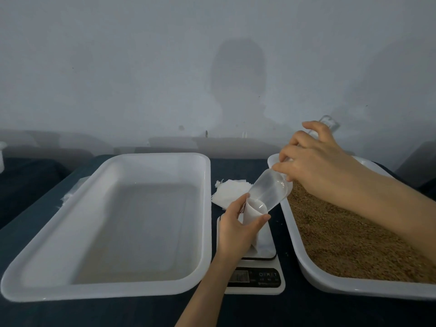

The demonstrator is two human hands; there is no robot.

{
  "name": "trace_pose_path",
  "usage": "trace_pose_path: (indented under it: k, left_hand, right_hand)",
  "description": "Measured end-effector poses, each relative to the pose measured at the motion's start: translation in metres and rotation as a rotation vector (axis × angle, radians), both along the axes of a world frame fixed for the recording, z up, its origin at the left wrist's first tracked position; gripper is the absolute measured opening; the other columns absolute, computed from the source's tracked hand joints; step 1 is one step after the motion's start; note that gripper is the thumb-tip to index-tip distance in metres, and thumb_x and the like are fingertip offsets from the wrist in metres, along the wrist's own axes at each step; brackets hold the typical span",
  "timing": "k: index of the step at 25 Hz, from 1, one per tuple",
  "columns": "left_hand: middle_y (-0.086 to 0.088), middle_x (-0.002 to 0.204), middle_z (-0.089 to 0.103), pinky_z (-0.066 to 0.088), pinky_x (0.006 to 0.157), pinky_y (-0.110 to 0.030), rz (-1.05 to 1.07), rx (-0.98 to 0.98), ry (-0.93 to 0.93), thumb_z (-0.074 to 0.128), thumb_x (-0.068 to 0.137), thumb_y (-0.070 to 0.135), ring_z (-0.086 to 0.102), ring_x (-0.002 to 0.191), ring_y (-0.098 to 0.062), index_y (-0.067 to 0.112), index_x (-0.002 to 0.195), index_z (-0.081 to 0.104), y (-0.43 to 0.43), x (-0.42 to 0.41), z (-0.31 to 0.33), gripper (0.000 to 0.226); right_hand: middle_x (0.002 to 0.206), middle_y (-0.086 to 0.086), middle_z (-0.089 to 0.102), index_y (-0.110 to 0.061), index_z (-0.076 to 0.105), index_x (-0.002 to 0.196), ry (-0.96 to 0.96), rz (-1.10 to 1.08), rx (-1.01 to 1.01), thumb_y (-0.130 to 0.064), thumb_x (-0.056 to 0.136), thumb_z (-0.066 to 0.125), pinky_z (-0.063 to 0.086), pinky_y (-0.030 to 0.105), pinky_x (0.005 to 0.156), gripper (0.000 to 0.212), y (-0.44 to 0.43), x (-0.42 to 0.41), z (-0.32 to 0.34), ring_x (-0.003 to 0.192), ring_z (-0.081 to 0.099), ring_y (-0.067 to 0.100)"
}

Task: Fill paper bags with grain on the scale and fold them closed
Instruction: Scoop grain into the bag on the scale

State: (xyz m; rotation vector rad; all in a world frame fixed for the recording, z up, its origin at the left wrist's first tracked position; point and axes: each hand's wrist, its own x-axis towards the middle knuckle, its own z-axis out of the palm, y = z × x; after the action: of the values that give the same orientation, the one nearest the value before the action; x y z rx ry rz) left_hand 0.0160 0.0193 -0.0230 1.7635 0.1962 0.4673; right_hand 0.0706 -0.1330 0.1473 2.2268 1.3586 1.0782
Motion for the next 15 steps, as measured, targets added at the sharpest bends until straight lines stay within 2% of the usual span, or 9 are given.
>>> trace_pose_path:
  k: [4,7,10,13,15]
  left_hand:
    - [0.037,0.111,0.048,0.038,0.078,0.004,-0.005,-0.002,-0.005,0.078,0.074,0.041,0.047,0.102,0.020,0.032,0.134,0.048,-0.001,-0.001,0.000,0.068]
    - [0.038,0.108,0.048,0.036,0.074,0.006,-0.012,-0.012,0.000,0.079,0.074,0.041,0.045,0.100,0.026,0.033,0.133,0.048,-0.002,-0.001,0.002,0.067]
    - [0.032,0.115,0.051,0.039,0.077,0.003,-0.017,-0.009,0.004,0.078,0.075,0.041,0.049,0.104,0.016,0.035,0.133,0.048,-0.002,-0.001,0.002,0.066]
    - [0.018,0.126,0.056,0.047,0.095,-0.018,-0.027,-0.032,0.004,0.078,0.075,0.040,0.052,0.116,-0.002,0.034,0.133,0.048,-0.002,-0.001,0.001,0.066]
    - [0.016,0.129,0.054,0.047,0.097,-0.023,-0.031,-0.031,0.010,0.078,0.075,0.041,0.052,0.119,-0.007,0.035,0.133,0.048,-0.002,-0.002,0.001,0.066]
  right_hand:
    - [0.071,0.004,0.068,-0.016,0.076,0.076,0.014,0.043,0.047,0.005,0.046,0.086,0.037,0.058,0.094,0.037,-0.005,-0.001,-0.002,0.075,0.062,0.030]
    - [0.074,0.006,0.069,-0.014,0.077,0.079,0.037,0.040,0.068,0.010,0.045,0.084,0.037,0.060,0.093,0.043,-0.009,-0.002,-0.003,0.076,0.062,0.032]
    - [0.078,0.007,0.070,-0.015,0.077,0.084,0.076,0.028,0.087,0.008,0.048,0.086,0.036,0.060,0.093,0.044,-0.013,-0.003,-0.002,0.079,0.062,0.033]
    - [0.083,0.006,0.071,-0.017,0.076,0.091,0.126,0.002,0.141,-0.001,0.054,0.088,0.025,0.054,0.098,0.041,-0.018,0.000,0.003,0.084,0.061,0.033]
    - [0.090,0.004,0.072,-0.020,0.075,0.096,0.140,-0.039,0.198,-0.009,0.060,0.087,0.018,0.046,0.098,0.039,-0.023,0.005,0.010,0.088,0.060,0.031]
